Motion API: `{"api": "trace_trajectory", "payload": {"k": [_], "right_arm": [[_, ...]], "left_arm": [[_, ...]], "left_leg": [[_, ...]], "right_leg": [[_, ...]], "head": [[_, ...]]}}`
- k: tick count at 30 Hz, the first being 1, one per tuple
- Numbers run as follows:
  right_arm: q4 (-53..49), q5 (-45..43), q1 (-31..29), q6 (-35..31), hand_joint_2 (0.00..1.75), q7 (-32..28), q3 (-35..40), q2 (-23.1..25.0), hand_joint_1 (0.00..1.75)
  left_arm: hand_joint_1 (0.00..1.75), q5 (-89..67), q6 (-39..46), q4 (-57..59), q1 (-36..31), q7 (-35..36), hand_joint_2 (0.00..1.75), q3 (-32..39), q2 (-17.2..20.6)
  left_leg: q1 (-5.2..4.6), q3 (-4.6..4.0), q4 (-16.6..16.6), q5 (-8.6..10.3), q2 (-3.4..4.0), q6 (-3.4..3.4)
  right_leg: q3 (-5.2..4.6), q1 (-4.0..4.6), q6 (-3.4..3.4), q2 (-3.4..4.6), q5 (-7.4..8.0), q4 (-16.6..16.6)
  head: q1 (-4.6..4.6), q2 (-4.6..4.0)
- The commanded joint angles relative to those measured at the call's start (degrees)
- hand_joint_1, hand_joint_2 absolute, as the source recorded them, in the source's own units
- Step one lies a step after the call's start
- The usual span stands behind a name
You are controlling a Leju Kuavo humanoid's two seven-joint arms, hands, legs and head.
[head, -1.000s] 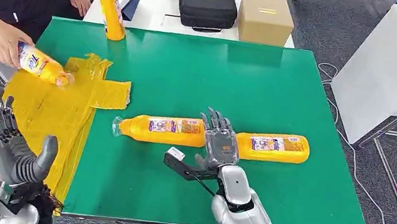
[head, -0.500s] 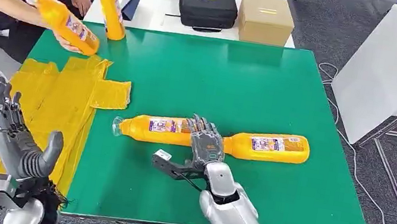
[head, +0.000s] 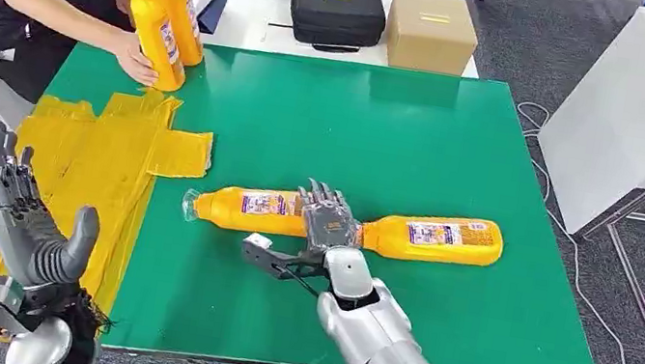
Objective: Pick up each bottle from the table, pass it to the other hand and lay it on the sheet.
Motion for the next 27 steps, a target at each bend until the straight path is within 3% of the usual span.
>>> {"api": "trace_trajectory", "payload": {"k": [1, 6, 7, 27], "right_arm": [[12.17, 0.75, -8.02, 2.66, 1.75, 2.23, 1.69, 0.12, 0.00], [12.17, 0.75, -8.02, 2.66, 1.75, 2.23, 1.69, 0.12, 0.00], [12.17, 0.75, -8.02, 2.66, 1.75, 2.23, 1.69, 0.12, 1.71], [13.98, 0.22, -6.01, 5.61, 1.75, -0.62, 0.63, 0.21, 1.75]], "left_arm": [[0.00, 0.73, -0.75, 4.98, -3.32, 0.20, 0.00, -0.74, 0.44], [0.00, 0.73, -0.75, 4.98, -3.32, 0.20, 0.00, -0.74, 0.44], [0.00, 0.73, -0.75, 4.98, -3.32, 0.20, 0.00, -0.74, 0.44], [0.00, 1.91, -2.66, 3.12, -3.92, 0.20, 0.00, 1.34, -0.55]], "left_leg": [[-0.01, 0.09, -0.02, -0.03, 0.00, -0.10], [-0.01, 0.09, 0.00, -0.04, 0.00, -0.13], [0.00, 0.08, -0.01, -0.03, -0.01, -0.12], [0.02, 0.14, -0.03, -0.01, -0.02, -0.08]], "right_leg": [[0.10, -0.02, 0.00, -0.02, -0.04, -0.02], [0.11, -0.02, 0.00, -0.04, -0.05, -0.01], [0.09, -0.01, 0.00, -0.04, -0.04, -0.02], [0.14, 0.01, 0.00, -0.06, -0.02, -0.05]], "head": [[0.02, -0.02], [0.02, -0.02], [0.02, 0.00], [0.02, -0.02]]}}
